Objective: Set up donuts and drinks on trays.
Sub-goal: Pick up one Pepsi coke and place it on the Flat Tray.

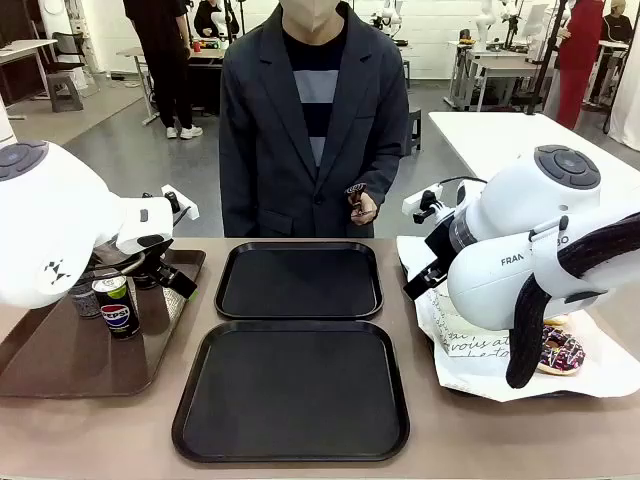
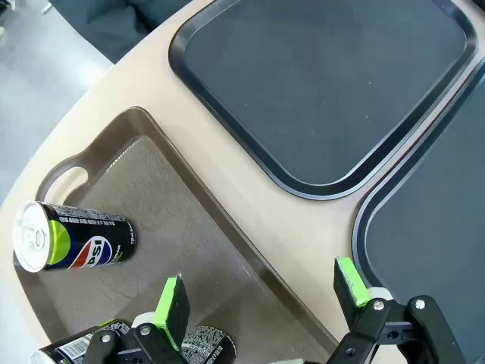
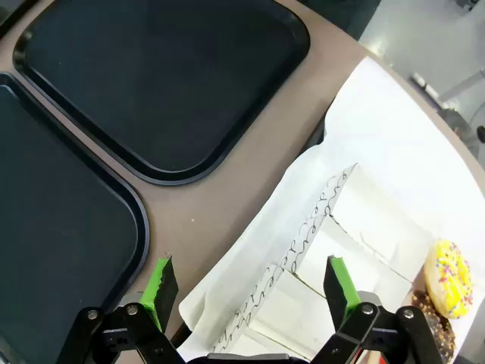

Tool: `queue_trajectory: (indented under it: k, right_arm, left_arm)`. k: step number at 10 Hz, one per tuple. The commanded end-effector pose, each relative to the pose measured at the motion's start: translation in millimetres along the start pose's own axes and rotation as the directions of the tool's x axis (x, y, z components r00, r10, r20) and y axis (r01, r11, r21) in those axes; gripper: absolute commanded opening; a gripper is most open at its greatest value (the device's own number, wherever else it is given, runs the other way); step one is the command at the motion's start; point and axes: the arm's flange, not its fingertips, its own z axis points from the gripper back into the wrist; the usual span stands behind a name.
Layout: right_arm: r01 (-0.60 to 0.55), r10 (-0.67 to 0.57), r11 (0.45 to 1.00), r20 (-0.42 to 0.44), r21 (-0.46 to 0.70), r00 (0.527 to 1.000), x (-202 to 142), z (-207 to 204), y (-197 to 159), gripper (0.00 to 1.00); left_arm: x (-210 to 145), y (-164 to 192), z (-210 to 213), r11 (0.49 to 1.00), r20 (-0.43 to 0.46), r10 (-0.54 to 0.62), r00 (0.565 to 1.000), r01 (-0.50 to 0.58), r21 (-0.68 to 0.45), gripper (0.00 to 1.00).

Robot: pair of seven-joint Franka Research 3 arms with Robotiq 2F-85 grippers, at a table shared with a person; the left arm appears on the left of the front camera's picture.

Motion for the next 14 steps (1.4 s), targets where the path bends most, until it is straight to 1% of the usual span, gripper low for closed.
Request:
queue_trajectory:
  k: [1,14]
  right_arm:
    - [0.000,0.000,1.000,0.000,0.000,1.000,0.0,0.0,0.0,1.00]
    - [0.000,0.000,1.000,0.000,0.000,1.000,0.0,0.0,0.0,1.00]
  left_arm:
    - [0.0,-0.1,0.0,1.000,0.000,0.000,1.000,0.000,0.000,1.00]
    - [0.0,-0.1,0.0,1.000,0.000,0.000,1.000,0.000,0.000,1.00]
